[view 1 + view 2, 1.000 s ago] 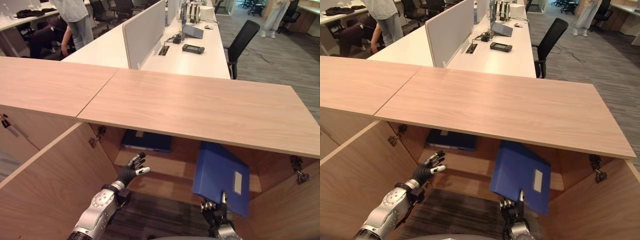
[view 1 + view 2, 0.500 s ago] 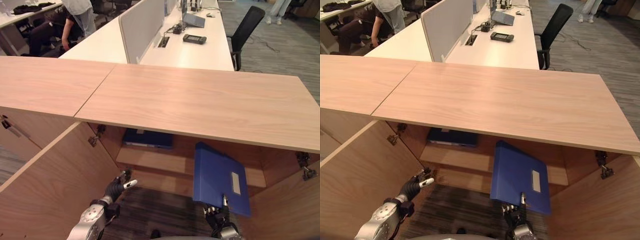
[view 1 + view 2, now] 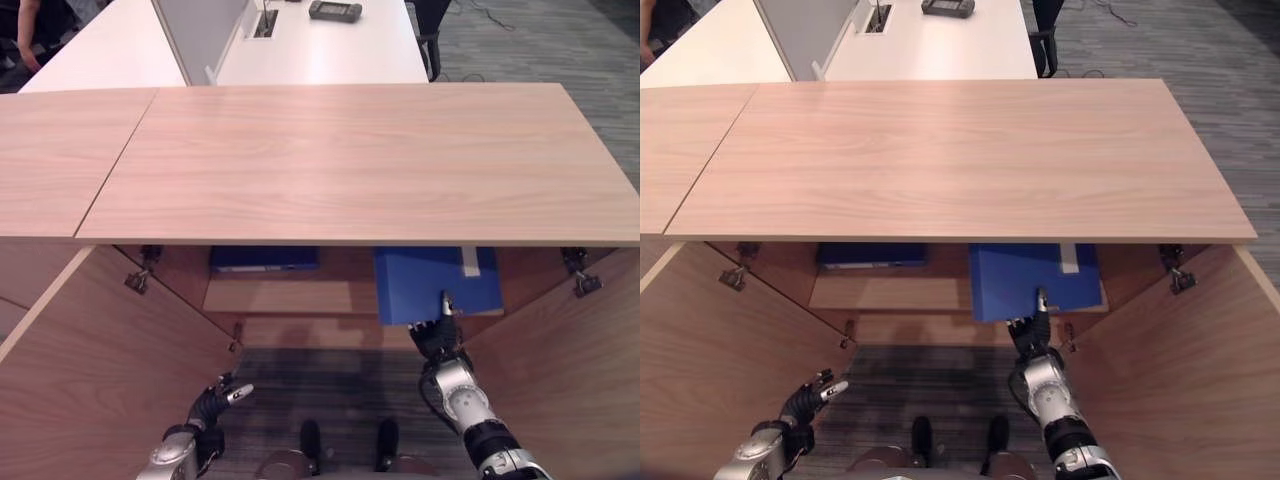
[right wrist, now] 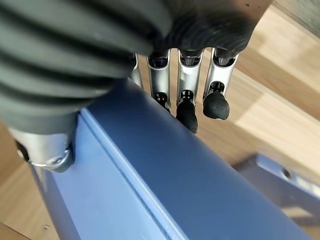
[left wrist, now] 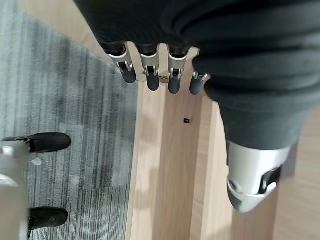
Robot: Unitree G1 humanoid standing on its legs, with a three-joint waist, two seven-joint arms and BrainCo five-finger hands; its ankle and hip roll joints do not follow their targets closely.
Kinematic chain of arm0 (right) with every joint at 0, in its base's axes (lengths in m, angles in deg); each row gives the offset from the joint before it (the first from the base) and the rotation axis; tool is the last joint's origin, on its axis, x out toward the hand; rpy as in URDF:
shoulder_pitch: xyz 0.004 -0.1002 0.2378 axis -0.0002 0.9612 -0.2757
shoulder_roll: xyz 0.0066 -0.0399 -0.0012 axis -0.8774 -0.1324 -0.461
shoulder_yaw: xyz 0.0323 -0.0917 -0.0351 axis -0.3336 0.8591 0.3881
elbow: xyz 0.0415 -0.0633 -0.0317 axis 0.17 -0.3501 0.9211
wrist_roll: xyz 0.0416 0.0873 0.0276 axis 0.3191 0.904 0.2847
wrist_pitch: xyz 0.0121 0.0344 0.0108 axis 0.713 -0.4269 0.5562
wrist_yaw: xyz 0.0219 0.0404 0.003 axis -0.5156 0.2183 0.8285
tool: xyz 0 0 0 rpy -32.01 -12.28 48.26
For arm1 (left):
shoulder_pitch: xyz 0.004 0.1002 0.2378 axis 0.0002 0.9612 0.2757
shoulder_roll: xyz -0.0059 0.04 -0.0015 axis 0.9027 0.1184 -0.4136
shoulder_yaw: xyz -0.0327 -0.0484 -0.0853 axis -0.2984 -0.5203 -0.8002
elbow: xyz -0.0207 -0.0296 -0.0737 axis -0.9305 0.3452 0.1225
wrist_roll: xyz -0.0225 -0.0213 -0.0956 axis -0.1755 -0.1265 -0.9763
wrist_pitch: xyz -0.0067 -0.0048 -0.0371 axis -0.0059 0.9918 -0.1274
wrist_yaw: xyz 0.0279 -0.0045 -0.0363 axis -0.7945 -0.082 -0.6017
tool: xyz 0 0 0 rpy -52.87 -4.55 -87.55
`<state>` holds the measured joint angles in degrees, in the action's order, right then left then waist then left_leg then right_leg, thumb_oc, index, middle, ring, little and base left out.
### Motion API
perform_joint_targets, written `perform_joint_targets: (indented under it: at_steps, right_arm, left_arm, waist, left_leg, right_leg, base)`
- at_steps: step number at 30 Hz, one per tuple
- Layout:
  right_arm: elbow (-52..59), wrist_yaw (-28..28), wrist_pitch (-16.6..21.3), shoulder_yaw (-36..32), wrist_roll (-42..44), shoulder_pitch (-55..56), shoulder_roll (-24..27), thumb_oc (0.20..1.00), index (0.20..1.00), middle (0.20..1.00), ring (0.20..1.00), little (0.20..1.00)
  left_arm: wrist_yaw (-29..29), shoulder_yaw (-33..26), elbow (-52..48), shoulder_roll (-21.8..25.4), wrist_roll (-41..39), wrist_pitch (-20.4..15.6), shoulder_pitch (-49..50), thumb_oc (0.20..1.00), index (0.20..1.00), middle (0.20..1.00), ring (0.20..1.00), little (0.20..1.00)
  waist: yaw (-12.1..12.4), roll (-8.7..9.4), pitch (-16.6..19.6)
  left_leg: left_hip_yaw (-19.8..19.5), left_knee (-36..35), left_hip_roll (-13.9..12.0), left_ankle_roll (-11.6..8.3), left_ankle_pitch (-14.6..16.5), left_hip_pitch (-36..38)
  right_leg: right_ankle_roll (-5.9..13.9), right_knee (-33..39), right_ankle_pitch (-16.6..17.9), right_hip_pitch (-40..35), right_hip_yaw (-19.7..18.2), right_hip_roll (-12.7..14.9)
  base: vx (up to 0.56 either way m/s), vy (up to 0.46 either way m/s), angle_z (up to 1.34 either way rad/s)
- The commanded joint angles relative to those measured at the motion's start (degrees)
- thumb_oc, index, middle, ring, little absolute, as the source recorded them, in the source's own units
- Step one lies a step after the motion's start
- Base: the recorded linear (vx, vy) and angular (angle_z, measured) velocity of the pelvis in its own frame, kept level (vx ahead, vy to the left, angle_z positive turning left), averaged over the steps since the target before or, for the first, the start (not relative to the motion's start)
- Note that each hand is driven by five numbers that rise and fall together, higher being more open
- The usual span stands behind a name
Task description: Put the empty folder in the office cabinet
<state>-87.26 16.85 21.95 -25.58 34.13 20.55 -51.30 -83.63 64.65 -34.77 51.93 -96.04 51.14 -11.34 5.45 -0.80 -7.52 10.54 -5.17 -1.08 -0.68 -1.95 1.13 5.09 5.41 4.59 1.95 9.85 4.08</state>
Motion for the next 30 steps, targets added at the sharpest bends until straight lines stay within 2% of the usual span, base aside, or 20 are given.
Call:
perform_joint_targets:
  at_steps: [1, 4, 5, 6, 7, 10, 11, 13, 14, 15, 16, 18, 19, 23, 24, 30]
  right_arm:
    - [4.20, 1.84, 3.28, -1.78, -2.01, -1.63, 0.15, 0.200, 0.200, 0.200, 0.200, 0.200]
    - [5.18, 1.82, 4.00, -3.13, -2.51, -1.21, 1.74, 0.200, 0.200, 0.200, 0.200, 0.200]
    - [5.16, 1.84, 3.99, -3.16, -2.51, -1.25, 1.78, 0.200, 0.200, 0.200, 0.200, 0.200]
    - [5.36, 1.51, 4.40, -3.50, -2.63, -1.58, 2.58, 0.200, 0.200, 0.200, 0.200, 0.200]
    - [5.42, 1.23, 4.79, -4.09, -2.53, -2.22, 3.37, 0.200, 0.200, 0.200, 0.200, 0.200]
    - [6.09, 1.04, 4.87, -4.93, -2.91, -2.41, 4.25, 0.200, 0.200, 0.200, 0.200, 0.200]
    - [6.96, 0.65, 5.23, -5.07, -3.49, -3.16, 5.28, 0.200, 0.200, 0.200, 0.200, 0.200]
    - [7.29, 0.74, 5.18, -5.20, -3.37, -4.30, 5.24, 0.200, 0.200, 0.200, 0.200, 0.200]
    - [7.27, 0.74, 5.18, -5.18, -3.36, -4.33, 5.26, 0.200, 0.200, 0.200, 0.200, 0.200]
    - [8.68, 0.85, 5.86, -5.14, -3.11, -5.87, 5.50, 0.200, 0.200, 0.200, 0.200, 0.200]
    - [9.56, 0.58, 6.58, -4.89, -2.93, -7.04, 5.44, 0.200, 0.200, 0.200, 0.200, 0.200]
    - [9.83, 0.24, 7.27, -4.70, -2.76, -8.19, 4.99, 0.200, 0.200, 0.200, 0.200, 0.200]
    - [10.38, -0.40, 8.38, -4.51, -2.16, -10.03, 3.91, 0.200, 0.200, 0.200, 0.200, 0.200]
    - [12.20, -1.93, 10.43, -3.52, -1.09, -12.54, 1.55, 0.200, 0.200, 0.200, 0.200, 0.200]
    - [13.85, -3.23, 12.00, -3.08, -0.61, -14.90, 0.40, 0.200, 0.200, 0.200, 0.200, 0.200]
    - [17.63, -5.44, 14.77, -2.83, -2.01, -18.57, 0.58, 0.200, 0.200, 0.200, 0.200, 0.200]
  left_arm:
    - [-0.15, 0.24, -0.06, 2.25, 2.00, -1.83, -0.63, 1.000, 1.000, 1.000, 1.000, 1.000]
    - [-0.72, 0.15, 0.76, 1.91, 1.49, -2.01, -1.02, 1.000, 1.000, 1.000, 1.000, 1.000]
    - [-0.73, 0.17, 0.76, 1.88, 1.48, -2.01, -1.07, 1.000, 1.000, 1.000, 1.000, 1.000]
    - [-1.10, 0.05, 0.72, 1.78, 1.12, -2.14, -1.29, 1.000, 1.000, 1.000, 1.000, 1.000]
    - [-1.40, 0.38, 0.93, 0.87, 0.43, -2.42, -1.83, 1.000, 1.000, 1.000, 1.000, 1.000]
    - [-1.61, 0.51, 0.99, -0.05, -0.20, -2.54, -1.82, 1.000, 1.000, 1.000, 1.000, 1.000]
    - [-1.40, 1.06, 0.23, -0.16, -0.69, -2.65, -1.60, 1.000, 1.000, 1.000, 1.000, 1.000]
    - [-1.49, 1.04, -0.24, -0.41, -1.21, -2.72, -0.67, 1.000, 1.000, 1.000, 1.000, 1.000]
    - [-1.49, 1.02, -0.24, -0.44, -1.20, -2.72, -0.68, 1.000, 1.000, 1.000, 1.000, 1.000]
    - [-2.03, 0.70, -1.32, -0.28, -1.54, -3.11, -0.46, 1.000, 1.000, 1.000, 1.000, 1.000]
    - [-2.70, 0.98, -1.61, 0.08, -1.48, -3.22, -1.07, 1.000, 1.000, 1.000, 1.000, 1.000]
    - [-3.03, 1.17, -1.79, 0.28, -1.57, -3.43, -1.45, 1.000, 1.000, 1.000, 1.000, 1.000]
    - [-3.33, 1.22, -2.23, 0.42, -1.38, -3.59, -1.61, 1.000, 1.000, 1.000, 1.000, 1.000]
    - [-3.74, 2.23, -4.03, 0.48, -2.14, -3.83, -1.04, 1.000, 1.000, 1.000, 1.000, 1.000]
    - [-4.19, 3.01, -5.62, 0.90, -2.26, -4.09, -0.88, 1.000, 1.000, 1.000, 1.000, 1.000]
    - [-4.70, 4.10, -9.11, 1.56, -2.78, -4.80, -0.82, 1.000, 1.000, 1.000, 1.000, 1.000]
  waist:
    - [0.57, 1.68, 2.27]
    - [0.04, 1.03, 1.30]
    - [-0.05, 1.00, 1.25]
    - [-0.03, 1.16, 0.26]
    - [0.23, 1.15, -0.95]
    - [0.35, 0.86, -0.81]
    - [1.48, 0.23, -1.31]
    - [1.75, -1.02, -1.28]
    - [1.76, -1.03, -1.22]
    - [1.68, -2.35, -2.85]
    - [1.67, -2.47, -4.42]
    - [2.02, -2.57, -4.57]
    - [3.15, -2.69, -4.79]
    - [4.68, -2.56, -5.46]
    - [5.20, -2.53, -5.85]
    - [6.08, -2.21, -5.63]
  left_leg:
    - [-6.93, 0.17, 2.15, 0.65, 5.67, 2.67]
    - [-7.26, 2.56, -0.88, -1.72, 5.72, 2.74]
    - [-7.37, 2.90, -0.91, -1.78, 5.89, 2.56]
    - [-6.99, 6.66, -1.97, -2.42, 5.71, 0.39]
    - [-7.91, 12.11, -2.28, -2.16, 5.15, -3.90]
    - [-9.02, 13.25, -1.19, -1.58, 5.22, -8.35]
    - [-8.96, 12.18, 0.39, -1.92, 2.49, -13.17]
    - [-9.22, 10.53, -0.01, -2.08, 2.23, -13.60]
    - [-9.19, 10.50, -0.02, -2.09, 2.20, -13.67]
    - [-9.25, 13.47, 0.40, -1.35, 3.48, -17.39]
    - [-8.89, 16.98, 0.84, -0.91, 3.83, -21.18]
    - [-8.60, 19.23, 1.04, -0.23, 4.82, -23.92]
    - [-8.55, 24.01, 0.96, 0.96, 8.78, -27.99]
    - [-7.69, 30.96, 0.67, 2.66, 11.46, -35.16]
    - [-7.19, 35.33, 0.61, 3.49, 12.85, -39.78]
    - [-6.88, 42.93, 0.78, 4.56, 15.62, -47.00]
  right_leg:
    - [2.27, -3.78, -0.39, 3.44, -1.14, -0.48]
    - [0.81, -6.97, -3.37, 3.42, -0.13, 0.00]
    - [0.77, -7.13, -3.49, 3.47, -0.03, 0.01]
    - [0.16, -7.88, -4.15, 3.42, 0.19, 0.80]
    - [-0.70, -8.39, -5.14, 3.62, 0.97, 1.53]
    - [-0.71, -8.08, -6.39, 3.07, 1.21, 1.86]
    - [-0.58, -7.58, -6.41, 2.68, 1.19, 2.04]
    - [-0.47, -9.51, -7.05, 4.50, 0.01, 1.97]
    - [-0.49, -9.71, -7.14, 4.70, -0.04, 1.98]
    - [-0.84, -13.67, -8.24, 8.92, -1.62, 2.71]
    - [-1.40, -16.52, -8.07, 12.47, -1.92, 3.40]
    - [-1.79, -18.88, -8.21, 16.12, -3.06, 3.56]
    - [-2.20, -22.86, -10.31, 20.59, -5.16, 3.80]
    - [-2.85, -27.03, -11.24, 27.10, -7.21, 4.03]
    - [-3.40, -30.07, -11.96, 31.60, -8.00, 4.14]
    - [-4.28, -35.73, -13.53, 38.92, -9.18, 4.26]
  base:
    - [0.13, -0.126, 0.11]
    - [0.11, -0.113, 0.08]
    - [-0.02, -0.045, 0.20]
    - [-0.08, -0.038, 0.34]
    - [-0.08, -0.035, 0.38]
    - [0.03, 0.025, 0.20]
    - [0.05, 0.090, 0.14]
    - [0.01, 0.109, 0.20]
    - [-0.13, 0.158, -0.26]
    - [-0.26, 0.148, -0.40]
    - [-0.26, 0.150, -0.53]
    - [-0.14, 0.098, -0.50]
    - [-0.09, 0.143, -0.34]
    - [-0.07, 0.075, -0.18]
    - [-0.06, 0.076, -0.08]
    - [-0.03, 0.038, -0.07]
